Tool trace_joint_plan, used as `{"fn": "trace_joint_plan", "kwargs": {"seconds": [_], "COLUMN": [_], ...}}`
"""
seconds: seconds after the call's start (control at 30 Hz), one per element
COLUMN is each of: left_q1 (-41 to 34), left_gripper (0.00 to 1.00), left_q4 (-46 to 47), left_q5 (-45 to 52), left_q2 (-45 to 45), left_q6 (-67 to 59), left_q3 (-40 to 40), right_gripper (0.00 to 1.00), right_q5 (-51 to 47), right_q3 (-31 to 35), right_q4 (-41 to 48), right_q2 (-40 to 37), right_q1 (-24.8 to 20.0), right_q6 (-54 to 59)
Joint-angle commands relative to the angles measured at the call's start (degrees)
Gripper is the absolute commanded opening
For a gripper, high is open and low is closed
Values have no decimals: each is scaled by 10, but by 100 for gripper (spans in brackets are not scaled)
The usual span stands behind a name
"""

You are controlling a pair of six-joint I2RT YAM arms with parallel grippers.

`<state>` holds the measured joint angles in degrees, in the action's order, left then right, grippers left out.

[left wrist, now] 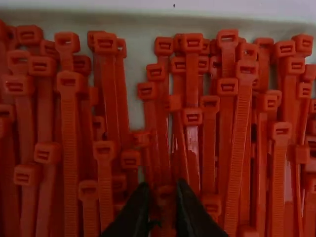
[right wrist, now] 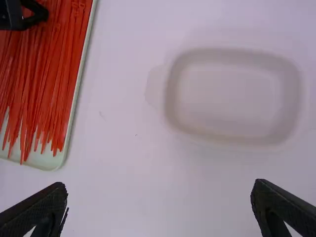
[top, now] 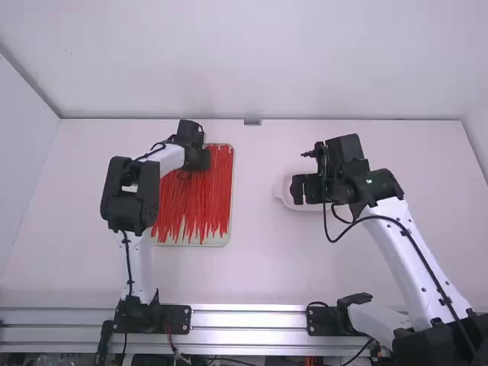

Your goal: Fasten the cable tie

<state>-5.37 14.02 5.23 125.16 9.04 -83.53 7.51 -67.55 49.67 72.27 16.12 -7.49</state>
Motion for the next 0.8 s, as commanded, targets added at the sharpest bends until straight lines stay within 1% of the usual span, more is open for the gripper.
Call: {"fn": "trace_joint_plan", "kwargs": {"seconds": [0.0, 0.13, 0.27, 0.47, 0.6, 0.77], "left_q1": [5, 4, 5, 5, 4, 5], "left_gripper": [15, 13, 3, 2, 2, 2], "left_q4": [0, -3, -4, -9, 28, 105], "left_q5": [0, 1, 0, 1, -2, -4], "left_q2": [14, 14, 14, 14, 14, 8], "left_q6": [-9, -9, -9, -3, -3, -9], "left_q3": [-6, -6, -7, -9, -43, -123], "right_gripper": [100, 100, 99, 100, 100, 100], "right_q5": [0, 0, 0, 0, 0, 1], "right_q3": [-19, -19, -19, -19, -19, -19], "right_q4": [0, 1, 0, 0, 1, 0], "right_q2": [4, 4, 4, 4, 4, 4], "right_q1": [0, -1, -1, -1, -1, 0], "right_q6": [-2, -2, -2, -2, -2, -2]}}
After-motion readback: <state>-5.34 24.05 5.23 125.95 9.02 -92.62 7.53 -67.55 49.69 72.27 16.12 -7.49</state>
